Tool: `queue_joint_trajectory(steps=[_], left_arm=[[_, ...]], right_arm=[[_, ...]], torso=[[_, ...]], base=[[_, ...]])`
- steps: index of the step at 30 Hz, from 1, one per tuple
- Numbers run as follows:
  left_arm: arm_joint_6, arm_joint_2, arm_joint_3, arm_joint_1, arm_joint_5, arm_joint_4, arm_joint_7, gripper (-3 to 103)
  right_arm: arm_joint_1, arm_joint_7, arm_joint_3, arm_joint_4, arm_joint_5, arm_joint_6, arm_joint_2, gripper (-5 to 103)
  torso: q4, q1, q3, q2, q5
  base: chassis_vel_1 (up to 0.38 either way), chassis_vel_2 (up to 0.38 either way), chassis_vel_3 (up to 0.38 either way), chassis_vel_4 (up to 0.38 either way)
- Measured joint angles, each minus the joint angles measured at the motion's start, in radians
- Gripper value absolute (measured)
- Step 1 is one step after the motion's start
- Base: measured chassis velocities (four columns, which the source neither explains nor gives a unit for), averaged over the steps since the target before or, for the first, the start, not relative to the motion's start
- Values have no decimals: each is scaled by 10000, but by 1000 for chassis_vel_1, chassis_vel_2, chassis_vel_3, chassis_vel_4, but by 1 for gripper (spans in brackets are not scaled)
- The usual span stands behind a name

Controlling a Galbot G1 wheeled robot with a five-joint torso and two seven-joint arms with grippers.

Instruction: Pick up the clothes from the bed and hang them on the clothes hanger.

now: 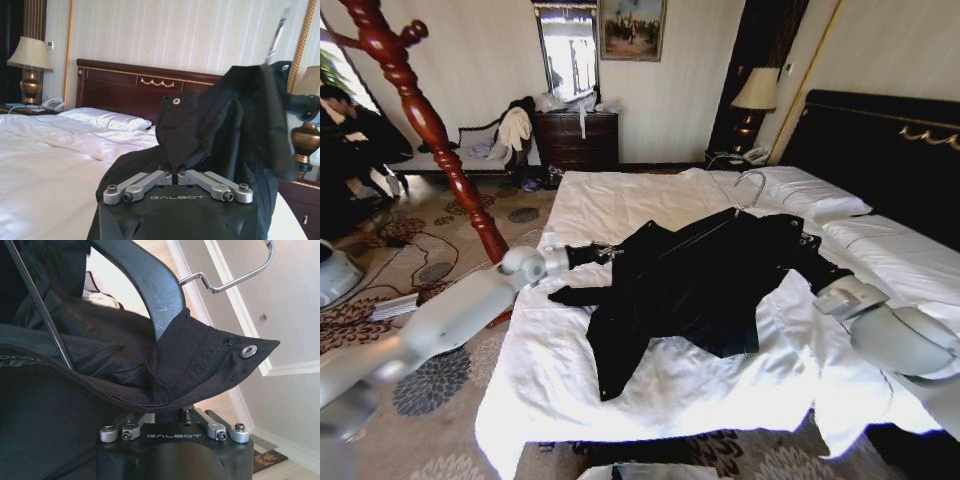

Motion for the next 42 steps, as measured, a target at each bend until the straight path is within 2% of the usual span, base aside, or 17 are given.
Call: queue_joint_trajectory(steps=[3,6,8,9,11,16,25,29,32,33,37,38,42], left_arm=[[33,98,-120,78,-91,-223,-127,0],[141,161,-248,83,-481,-766,-662,0],[157,153,-253,54,-565,-851,-763,0],[244,126,-302,-23,-910,-1251,-1119,0],[328,131,-354,-46,-1161,-1657,-1332,0],[420,363,-395,-37,-1369,-2465,-1521,0],[462,462,-480,45,-1473,-2845,-1865,0],[508,164,-332,-54,-1662,-3222,-2398,0],[564,-323,55,-336,-1681,-3406,-3111,0],[564,-323,55,-336,-1681,-3406,-3111,0],[632,-972,562,-854,-1560,-3343,-4040,0],[632,-972,562,-854,-1560,-3343,-4040,0],[720,-1776,974,-1490,-1459,-3122,-4809,0]], right_arm=[[21,26,-25,-16,24,-98,-38,20],[65,56,-45,-15,15,-385,-144,20],[66,62,-45,-15,15,-425,-164,20],[69,88,-45,-48,8,-552,-231,20],[69,117,-40,-112,9,-654,-261,20],[52,166,-17,-419,34,-757,-253,20],[40,269,-40,-602,-130,-1063,-183,20],[84,311,-41,-659,-90,-1338,-236,20],[99,320,-42,-698,-14,-1569,-284,20],[99,320,-42,-698,-14,-1569,-284,20],[68,320,-43,-657,96,-1849,-271,20],[68,320,-43,-657,96,-1849,-271,20],[57,315,-43,-560,217,-1981,-237,20]], torso=[[-1,0,0,0,0],[-1,0,0,0,1],[-1,0,0,0,1],[-3,0,0,0,2],[-3,0,0,0,3],[1,0,0,0,3],[-1,0,0,0,3],[3,0,0,0,1],[-6,1,0,0,4],[-6,1,0,0,4],[1,0,0,0,2],[1,0,0,0,2],[-1,1,1,0,4]], base=[[0,0,0,0],[0,0,0,0],[0,0,0,0],[0,0,0,0],[0,0,0,0],[0,0,0,0],[0,0,0,0],[0,0,0,0],[0,0,0,0],[0,0,0,0],[0,0,0,0],[0,0,0,0],[0,0,0,0]])
